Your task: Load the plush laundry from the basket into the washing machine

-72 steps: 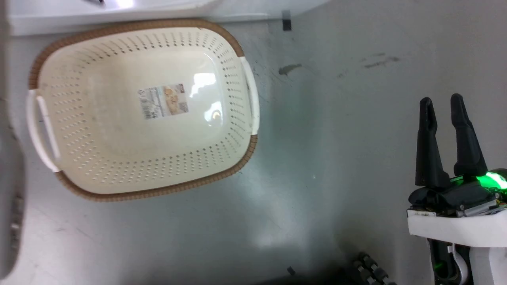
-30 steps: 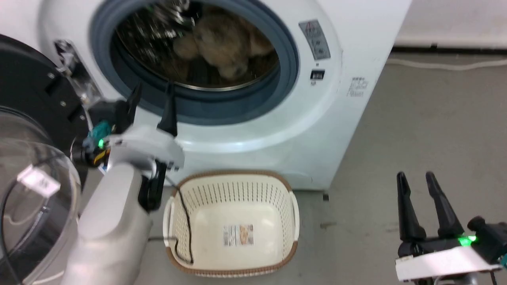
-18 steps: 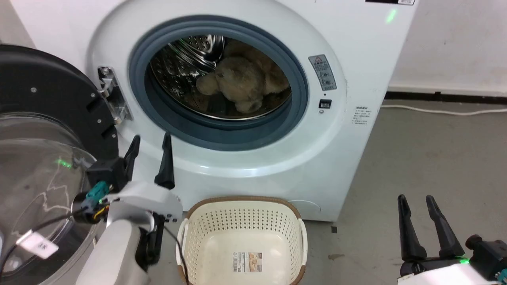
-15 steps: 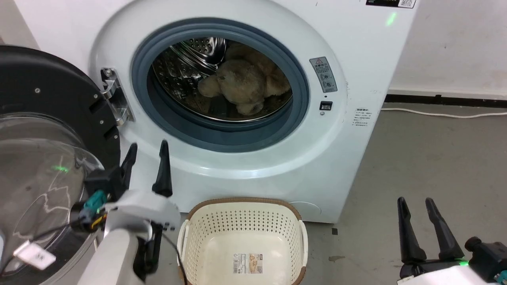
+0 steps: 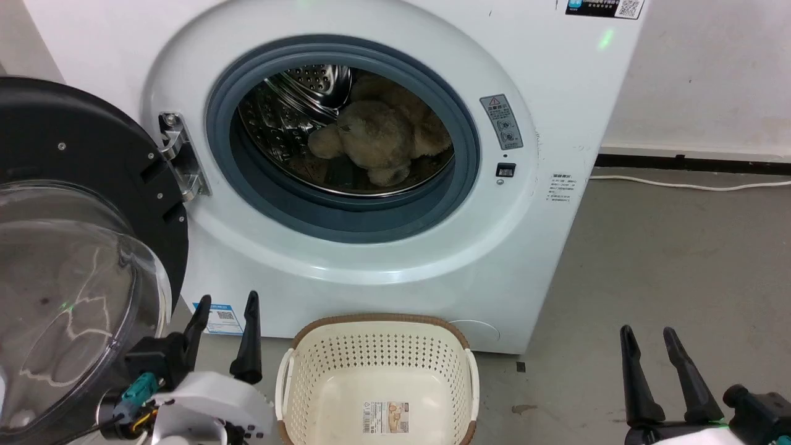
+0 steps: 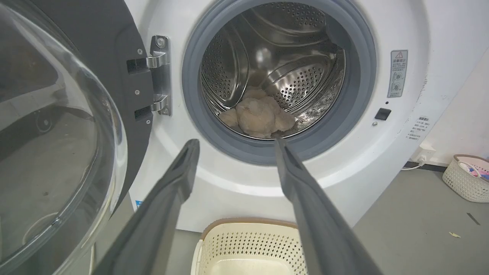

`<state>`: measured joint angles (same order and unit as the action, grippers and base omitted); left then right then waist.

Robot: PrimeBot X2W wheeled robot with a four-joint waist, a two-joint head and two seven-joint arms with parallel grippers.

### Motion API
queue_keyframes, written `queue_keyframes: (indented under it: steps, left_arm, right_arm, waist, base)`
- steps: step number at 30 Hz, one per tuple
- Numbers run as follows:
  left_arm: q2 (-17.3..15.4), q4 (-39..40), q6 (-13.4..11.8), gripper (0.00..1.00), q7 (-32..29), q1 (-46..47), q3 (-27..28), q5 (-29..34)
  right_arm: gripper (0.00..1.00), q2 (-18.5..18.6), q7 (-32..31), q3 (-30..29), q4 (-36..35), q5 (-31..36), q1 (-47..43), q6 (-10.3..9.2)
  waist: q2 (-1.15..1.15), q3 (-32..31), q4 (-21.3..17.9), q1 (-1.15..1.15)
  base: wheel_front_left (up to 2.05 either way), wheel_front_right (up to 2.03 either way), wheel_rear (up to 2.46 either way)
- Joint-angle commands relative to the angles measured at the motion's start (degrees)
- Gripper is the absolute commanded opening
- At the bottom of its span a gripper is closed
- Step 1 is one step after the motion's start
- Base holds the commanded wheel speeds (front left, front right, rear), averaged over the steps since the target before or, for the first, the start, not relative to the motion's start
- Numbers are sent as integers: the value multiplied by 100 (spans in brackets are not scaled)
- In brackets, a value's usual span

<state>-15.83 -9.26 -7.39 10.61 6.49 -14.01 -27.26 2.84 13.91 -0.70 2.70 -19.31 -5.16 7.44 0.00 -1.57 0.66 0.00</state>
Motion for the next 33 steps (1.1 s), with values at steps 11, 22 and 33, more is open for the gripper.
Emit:
queue_keyframes:
  steps: [11,22,33]
  left_arm:
    - [-222,307,-32,100,-82,-476,-275,246]
    - [-96,371,-110,100,5,-628,-327,162]
    - [-104,291,-139,100,69,-715,-347,128]
  right_arm:
    - [100,4,86,-32,127,-35,-223,5]
    - [100,4,101,-16,213,118,-307,5]
    - [100,4,106,30,279,185,-353,5]
  waist:
    - [0,-75,63,0]
    - [0,-124,107,0]
    - [0,-138,98,0]
  base:
    - [0,0,0]
    - [0,0,0]
    - [0,0,0]
